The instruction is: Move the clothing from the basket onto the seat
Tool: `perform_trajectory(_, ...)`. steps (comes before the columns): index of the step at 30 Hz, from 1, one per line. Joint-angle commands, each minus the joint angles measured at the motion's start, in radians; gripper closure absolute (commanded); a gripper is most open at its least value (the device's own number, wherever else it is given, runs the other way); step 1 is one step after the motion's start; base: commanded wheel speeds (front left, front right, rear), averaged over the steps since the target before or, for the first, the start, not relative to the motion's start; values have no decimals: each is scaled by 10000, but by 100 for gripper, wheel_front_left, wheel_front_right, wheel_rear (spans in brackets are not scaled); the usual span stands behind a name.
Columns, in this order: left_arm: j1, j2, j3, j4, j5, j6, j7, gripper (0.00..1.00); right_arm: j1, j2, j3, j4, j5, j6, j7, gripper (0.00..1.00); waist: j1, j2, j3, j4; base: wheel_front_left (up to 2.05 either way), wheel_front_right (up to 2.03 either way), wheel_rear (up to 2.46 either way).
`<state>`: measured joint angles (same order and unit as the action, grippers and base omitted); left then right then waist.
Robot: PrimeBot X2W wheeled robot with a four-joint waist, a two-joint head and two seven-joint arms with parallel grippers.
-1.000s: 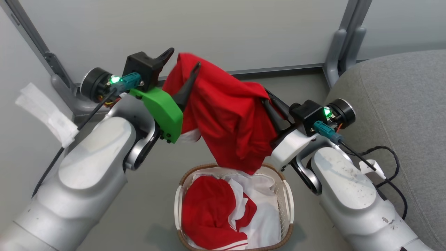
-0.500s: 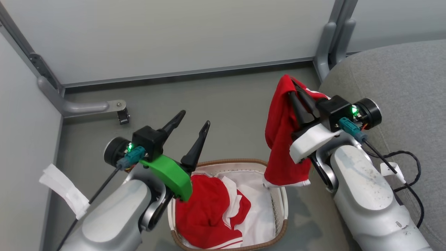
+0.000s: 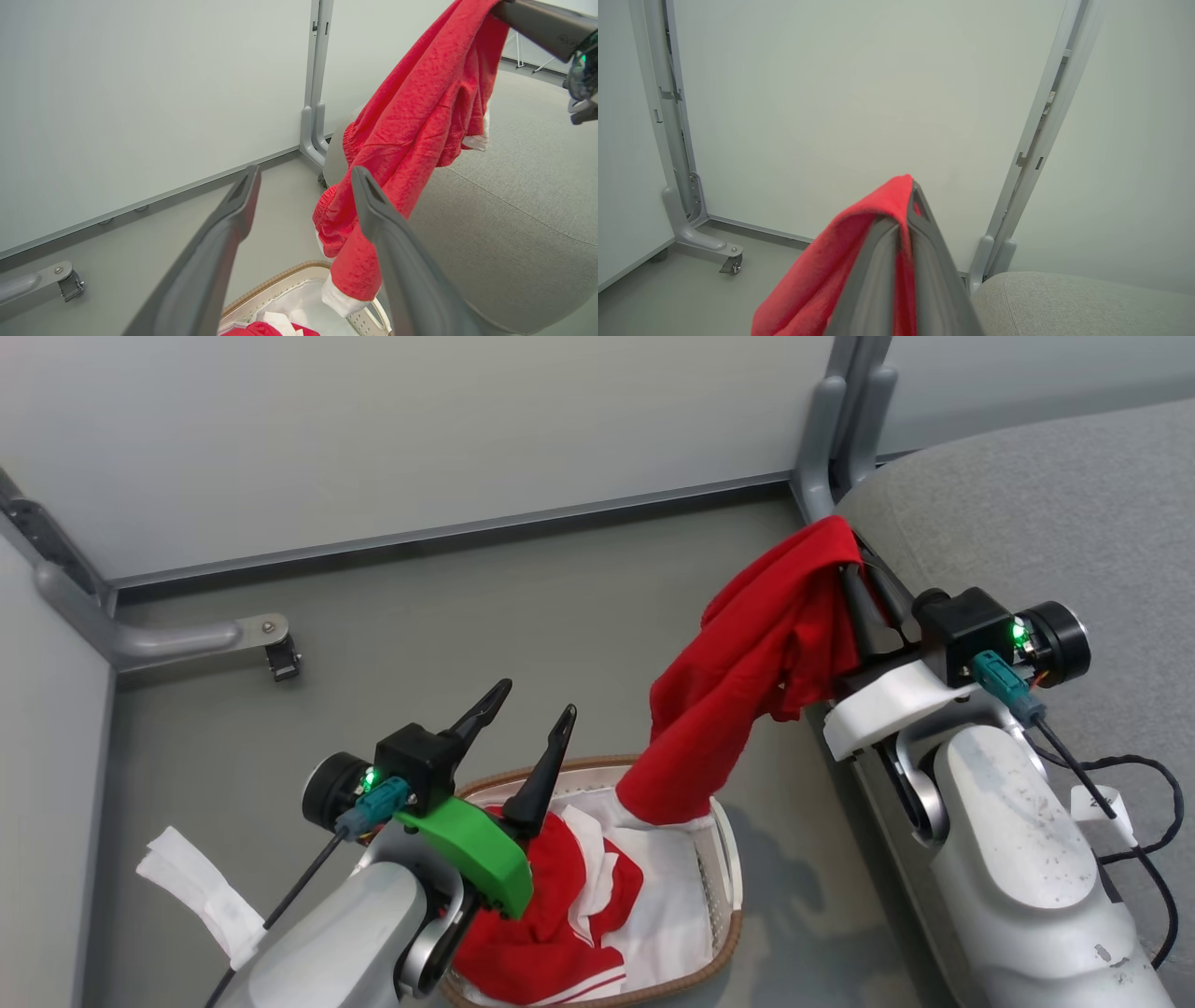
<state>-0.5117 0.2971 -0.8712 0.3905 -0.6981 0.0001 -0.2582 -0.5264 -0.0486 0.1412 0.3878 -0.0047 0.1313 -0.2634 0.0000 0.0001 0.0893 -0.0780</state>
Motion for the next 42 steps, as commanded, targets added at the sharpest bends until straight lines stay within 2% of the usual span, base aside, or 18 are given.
perform_trajectory(1, 175, -39, 92, 2, 70, -15, -72, 0, 127, -37, -13, -165, -105, -10, -21, 100, 0, -1, 169, -412, 0, 0, 0)
perform_trajectory(12, 50, -314, 278, -45, 756, -247, -63, 0, 903, -263, -971, -1332, -376, -12, -23, 100, 0, -1, 877, -2168, 0, 0, 0)
perform_trajectory(20, -185, -413, 117, 158, 1059, -399, -64, 0, 1149, -327, -1560, -1544, -323, -12, -21, 100, 0, -1, 1311, -2789, 0, 0, 0)
perform_trajectory(25, -313, -467, 14, 212, 1173, -409, -64, 0, 1112, -290, -1756, -1507, -291, -12, -23, 100, 0, -1, 1498, -2806, 0, 0, 0)
perform_trajectory(32, -526, -461, -180, 101, 1312, -416, -29, 0, 657, -298, -2022, -1108, -186, -12, -21, 100, 0, -1, 1881, -2489, 0, 0, 0)
perform_trajectory(36, -658, -389, -244, -86, 1447, -408, 24, 0, -159, -664, -2085, -522, -135, -12, -19, 100, 0, -1, 2186, -2262, 0, 0, 0)
perform_trajectory(42, -958, -369, -405, -434, 1696, -360, 164, 0, -2623, -1726, -1945, 262, 126, -12, 494, 100, 0, -1, 2765, -1844, 0, 0, 0)
